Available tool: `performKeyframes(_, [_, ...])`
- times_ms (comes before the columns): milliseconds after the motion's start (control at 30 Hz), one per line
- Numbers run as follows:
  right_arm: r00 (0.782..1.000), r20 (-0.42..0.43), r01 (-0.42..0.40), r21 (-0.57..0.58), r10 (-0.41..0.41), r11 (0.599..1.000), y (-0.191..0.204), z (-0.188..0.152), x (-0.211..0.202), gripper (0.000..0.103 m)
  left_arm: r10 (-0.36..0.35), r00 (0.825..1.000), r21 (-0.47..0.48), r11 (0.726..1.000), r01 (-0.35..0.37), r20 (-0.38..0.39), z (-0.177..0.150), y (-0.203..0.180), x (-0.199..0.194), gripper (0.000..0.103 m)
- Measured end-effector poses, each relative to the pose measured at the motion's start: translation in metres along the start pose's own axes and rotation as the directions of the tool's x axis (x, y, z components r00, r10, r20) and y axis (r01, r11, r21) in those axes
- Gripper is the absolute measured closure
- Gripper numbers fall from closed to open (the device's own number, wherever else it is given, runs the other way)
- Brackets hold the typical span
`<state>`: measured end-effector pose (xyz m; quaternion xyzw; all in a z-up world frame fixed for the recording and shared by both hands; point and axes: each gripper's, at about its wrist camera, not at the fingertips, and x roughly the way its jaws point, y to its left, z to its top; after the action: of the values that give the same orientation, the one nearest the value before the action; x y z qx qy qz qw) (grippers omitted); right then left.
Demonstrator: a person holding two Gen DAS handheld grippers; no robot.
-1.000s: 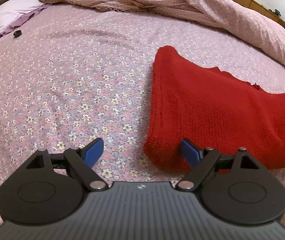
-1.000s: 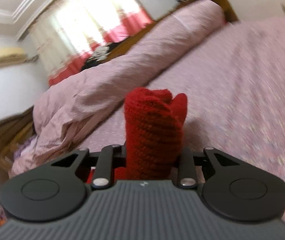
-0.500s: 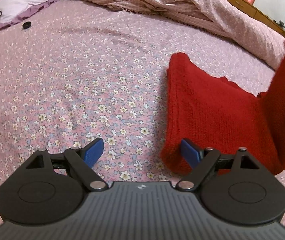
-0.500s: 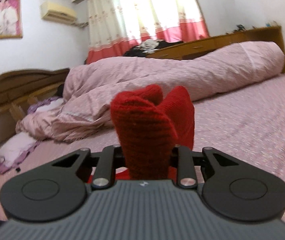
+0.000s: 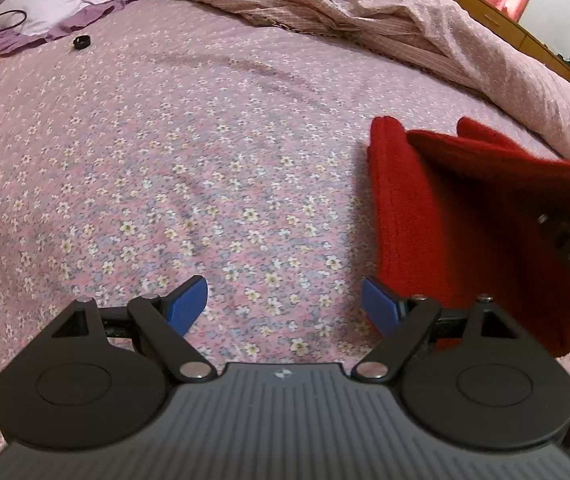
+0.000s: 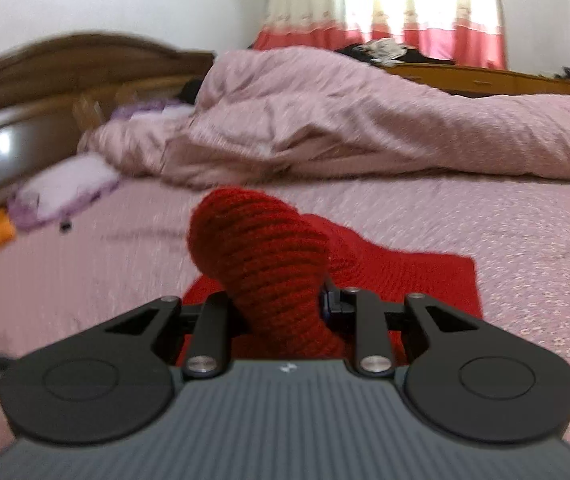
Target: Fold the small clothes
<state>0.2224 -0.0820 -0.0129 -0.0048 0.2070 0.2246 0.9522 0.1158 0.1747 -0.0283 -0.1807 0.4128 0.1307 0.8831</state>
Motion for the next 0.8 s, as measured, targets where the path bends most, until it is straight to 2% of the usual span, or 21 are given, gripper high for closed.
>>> performKeyframes(133, [1.0,-0.004,0.0,-0.03,-0.001,1.0,0.008,-0.003,0.001,0.076,-0.001,1.0,-0.022,1.0,0.001,-0.003,-0.001,0.01,0.0,0.016])
performKeyframes(267, [0.997,0.08,0.018,-0.004,-0.018,1.0,0.012,0.017,-0.008,0.077,0.0,1.0,-0.038,0.999,0.001,0.0,-0.002,0.018,-0.001,0.016])
performKeyframes(367, [0.993,0.118,-0.016,-0.025,0.019,1.0,0.025,0.024,-0.013,0.077,0.005,1.0,-0.053,0.999,-0.005,0.006,-0.001,0.025,-0.002,0.016])
performKeyframes(467, [0.995,0.081,-0.056,-0.075,0.062,0.996,0.048,0.015,-0.005,0.077,0.014,1.0,-0.07,0.997,-0.013,0.011,-0.002,0.035,-0.005,0.016])
performKeyframes(600, [0.995,-0.021,-0.098,-0.097,0.096,0.99,0.068,-0.013,0.009,0.076,0.037,0.999,-0.083,0.996,-0.035,0.018,-0.003,0.047,-0.011,0.016])
performKeyframes(700, [0.995,-0.029,-0.104,-0.166,0.101,0.981,0.081,-0.023,0.006,0.07,0.051,0.998,-0.093,0.994,-0.049,0.021,-0.004,0.055,-0.014,0.016])
performKeyframes(800, [0.993,-0.047,-0.11,-0.139,0.104,0.984,0.083,-0.017,0.003,0.059,0.053,0.998,-0.102,0.993,-0.051,0.024,-0.005,0.06,-0.016,0.016])
